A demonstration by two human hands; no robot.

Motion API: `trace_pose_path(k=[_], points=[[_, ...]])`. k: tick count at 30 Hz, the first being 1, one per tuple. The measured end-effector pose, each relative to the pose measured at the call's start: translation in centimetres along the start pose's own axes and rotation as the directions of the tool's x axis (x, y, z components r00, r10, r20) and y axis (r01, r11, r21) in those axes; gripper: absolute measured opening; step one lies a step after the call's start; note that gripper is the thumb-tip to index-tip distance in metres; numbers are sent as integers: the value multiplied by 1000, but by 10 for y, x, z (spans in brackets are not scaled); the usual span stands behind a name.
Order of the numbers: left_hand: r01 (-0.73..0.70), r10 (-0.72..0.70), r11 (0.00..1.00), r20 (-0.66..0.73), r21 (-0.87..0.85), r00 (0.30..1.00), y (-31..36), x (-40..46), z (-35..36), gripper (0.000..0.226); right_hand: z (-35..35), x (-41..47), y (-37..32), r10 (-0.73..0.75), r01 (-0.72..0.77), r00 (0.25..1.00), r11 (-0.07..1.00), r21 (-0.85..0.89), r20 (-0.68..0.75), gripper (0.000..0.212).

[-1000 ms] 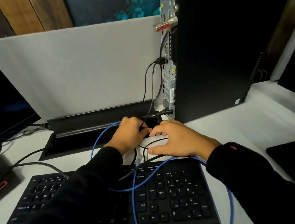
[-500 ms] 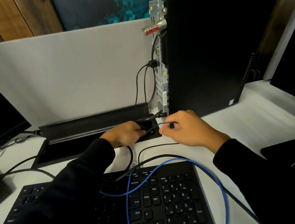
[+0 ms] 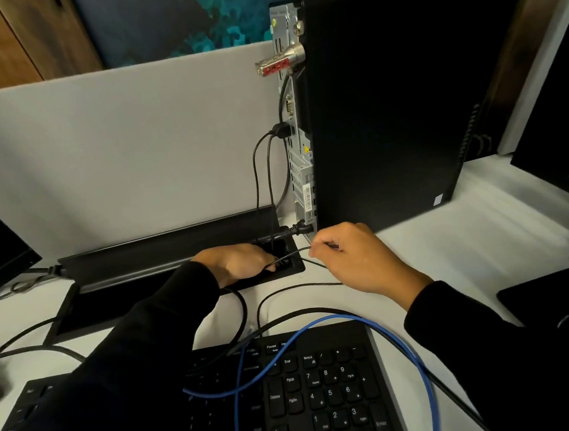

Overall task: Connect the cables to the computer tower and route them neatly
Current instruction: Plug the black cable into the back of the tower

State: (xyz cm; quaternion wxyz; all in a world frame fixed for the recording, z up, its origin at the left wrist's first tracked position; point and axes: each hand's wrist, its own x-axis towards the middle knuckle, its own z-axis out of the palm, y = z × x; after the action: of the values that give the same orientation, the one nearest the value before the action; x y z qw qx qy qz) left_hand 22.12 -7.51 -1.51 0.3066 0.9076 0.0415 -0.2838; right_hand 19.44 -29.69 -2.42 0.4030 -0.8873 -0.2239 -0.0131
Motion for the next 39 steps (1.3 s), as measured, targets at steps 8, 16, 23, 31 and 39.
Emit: trace_pose_path(k=[8, 16, 23, 31, 39], points=[[-21, 50, 971, -116, 237, 992, -14, -21, -9, 28, -7, -4, -9, -1, 2, 963, 1000, 5, -269, 12], [-77, 137, 918, -127, 390, 982, -24, -35, -1, 31, -19, -7, -24, 128, -77, 933, 984, 162, -336, 21], [-112, 144, 946, -87, 304, 986, -3, -24, 6, 29, -35, -1, -45, 362, -304, 931, 840, 450, -47, 16], [-40, 93, 934, -132, 355, 987, -8, -17, 5, 31, -32, -3, -34, 361, -297, 914, 907, 299, -187, 19], [-50, 62, 986, -70, 157, 996, 3, -3, 6, 16, -15, -3, -30, 301, -259, 944, 929, 263, -135, 20]])
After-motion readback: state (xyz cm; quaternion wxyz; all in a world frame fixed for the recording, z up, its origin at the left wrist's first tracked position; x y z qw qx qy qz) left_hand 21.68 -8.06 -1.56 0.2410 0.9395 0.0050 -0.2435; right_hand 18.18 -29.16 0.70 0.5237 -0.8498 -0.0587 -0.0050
